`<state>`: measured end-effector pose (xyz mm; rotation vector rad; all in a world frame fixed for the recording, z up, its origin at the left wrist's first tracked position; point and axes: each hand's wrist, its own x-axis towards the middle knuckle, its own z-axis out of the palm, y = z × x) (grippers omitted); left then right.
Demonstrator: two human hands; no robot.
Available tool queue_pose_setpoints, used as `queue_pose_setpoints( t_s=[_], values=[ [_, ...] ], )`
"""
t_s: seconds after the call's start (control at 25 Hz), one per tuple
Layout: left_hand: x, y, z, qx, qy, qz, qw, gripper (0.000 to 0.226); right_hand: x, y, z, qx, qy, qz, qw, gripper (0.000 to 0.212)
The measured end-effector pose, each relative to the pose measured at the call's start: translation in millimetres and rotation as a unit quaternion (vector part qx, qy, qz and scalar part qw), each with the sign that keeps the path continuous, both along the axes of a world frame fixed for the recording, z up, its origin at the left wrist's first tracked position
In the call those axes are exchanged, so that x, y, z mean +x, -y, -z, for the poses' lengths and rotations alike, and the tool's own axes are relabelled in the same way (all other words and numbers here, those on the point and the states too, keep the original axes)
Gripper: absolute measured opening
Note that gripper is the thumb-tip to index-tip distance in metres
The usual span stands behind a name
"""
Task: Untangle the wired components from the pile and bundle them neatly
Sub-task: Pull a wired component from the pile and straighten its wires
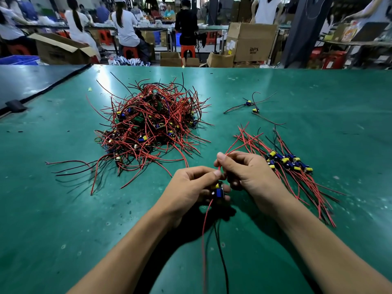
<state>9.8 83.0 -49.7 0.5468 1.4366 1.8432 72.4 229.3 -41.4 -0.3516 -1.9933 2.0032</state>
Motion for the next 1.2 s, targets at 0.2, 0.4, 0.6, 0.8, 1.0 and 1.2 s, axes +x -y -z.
queue_pose_setpoints(
  t_s=[0.2, 0.4, 0.6, 0.8, 1.0, 1.2],
  values=[
    [-3.5, 0.8, 3.8, 0.005, -0.006, -0.012, 1.0, 0.013, 1.9, -3.2, 2.1, -0.03, 0.025, -0.057, 0.998, 0.029],
    [-6.0, 3.7, -0.4, 0.0, 0.016, 0.017, 1.0, 0.014, 1.4, -1.6, 7.4, -0.028, 0.017, -0.077, 0.996, 0.036],
    [-3.7, -0.1, -4.2, 0.001, 0.006, 0.034, 0.999, 0.014, -3.5, -2.6, 3.1, -0.142, -0.012, -0.008, 0.99, 0.033],
    [1.3, -3.2, -3.6, -0.03, -0.09, 0.023, 0.995, 0.015, -4.3, -7.8, -2.5, -0.229, 0.035, 0.076, 0.97, 0.041],
    [5.3, -3.5, -1.9, -0.042, -0.119, 0.015, 0.992, 0.012, -2.8, -10.6, -6.9, -0.292, 0.087, 0.049, 0.951, 0.045],
    [7.2, -5.8, 1.2, -0.045, -0.104, -0.021, 0.993, 0.015, -0.5, -2.5, -1.4, -0.161, 0.066, 0.051, 0.983, 0.043]
  ],
)
